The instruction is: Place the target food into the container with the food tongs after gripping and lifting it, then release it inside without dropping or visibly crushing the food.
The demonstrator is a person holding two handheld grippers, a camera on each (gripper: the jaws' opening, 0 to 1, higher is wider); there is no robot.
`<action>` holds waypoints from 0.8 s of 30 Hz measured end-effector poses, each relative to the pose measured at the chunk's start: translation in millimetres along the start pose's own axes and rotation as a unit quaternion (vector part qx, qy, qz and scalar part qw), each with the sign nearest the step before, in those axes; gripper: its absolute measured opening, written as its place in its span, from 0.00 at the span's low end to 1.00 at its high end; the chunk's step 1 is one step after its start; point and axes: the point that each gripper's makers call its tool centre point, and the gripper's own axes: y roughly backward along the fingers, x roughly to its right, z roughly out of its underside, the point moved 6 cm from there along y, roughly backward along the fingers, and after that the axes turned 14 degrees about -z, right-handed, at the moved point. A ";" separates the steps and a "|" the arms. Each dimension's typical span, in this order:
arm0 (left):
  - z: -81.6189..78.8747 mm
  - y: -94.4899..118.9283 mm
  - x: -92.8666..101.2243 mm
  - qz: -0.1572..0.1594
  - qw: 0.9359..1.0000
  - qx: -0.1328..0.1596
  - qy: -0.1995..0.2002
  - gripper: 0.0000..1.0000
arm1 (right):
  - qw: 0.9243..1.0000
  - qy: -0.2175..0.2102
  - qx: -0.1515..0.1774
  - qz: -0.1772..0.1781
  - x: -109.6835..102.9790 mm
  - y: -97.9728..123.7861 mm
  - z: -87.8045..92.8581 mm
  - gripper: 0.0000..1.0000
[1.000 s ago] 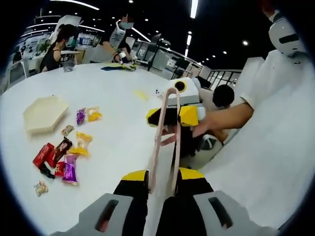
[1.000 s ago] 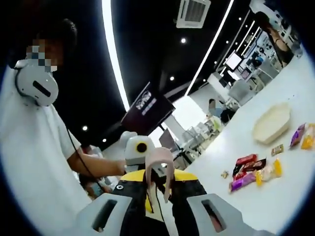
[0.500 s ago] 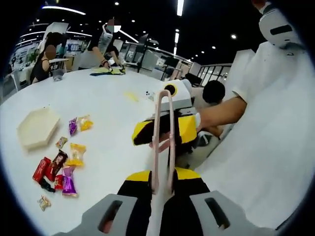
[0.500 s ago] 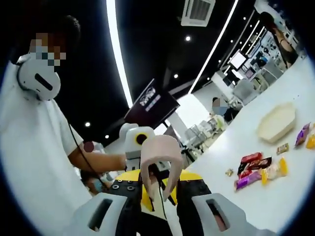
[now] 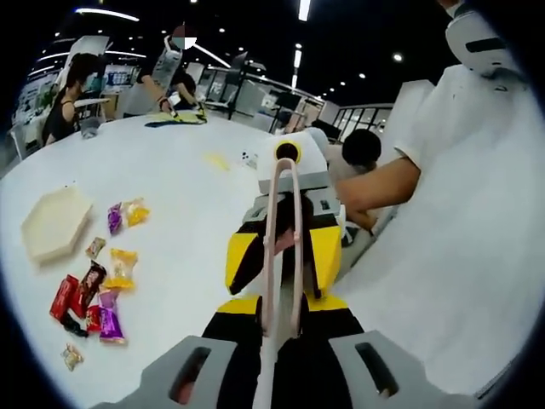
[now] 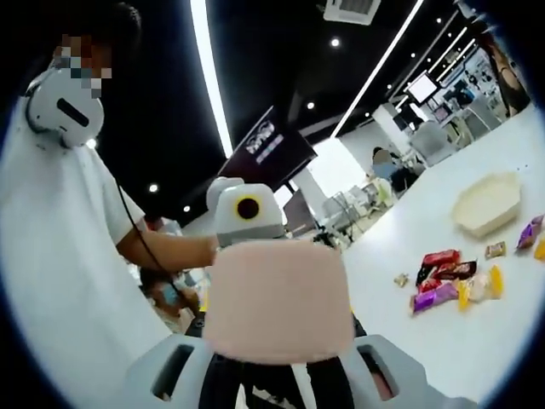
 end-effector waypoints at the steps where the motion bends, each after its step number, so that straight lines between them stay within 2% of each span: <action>1: -1.3 0.1 0.5 0.002 1.000 0.002 0.001 0.15 | 1.000 0.000 0.000 0.000 0.0 0.2 0.2 0.27; 13: -2.6 -2.2 0.5 0.008 1.000 -0.019 -0.001 0.15 | 1.000 0.002 0.000 0.010 3.7 3.1 -1.9 0.28; 16: -0.5 -3.3 -0.5 0.008 1.000 -0.027 -0.001 0.16 | 1.000 0.003 0.009 0.016 5.1 7.5 -5.8 0.28; 24: -1.2 -3.4 -1.5 0.008 1.000 -0.030 0.001 0.16 | 1.000 0.002 0.007 0.019 4.3 8.2 -6.4 0.28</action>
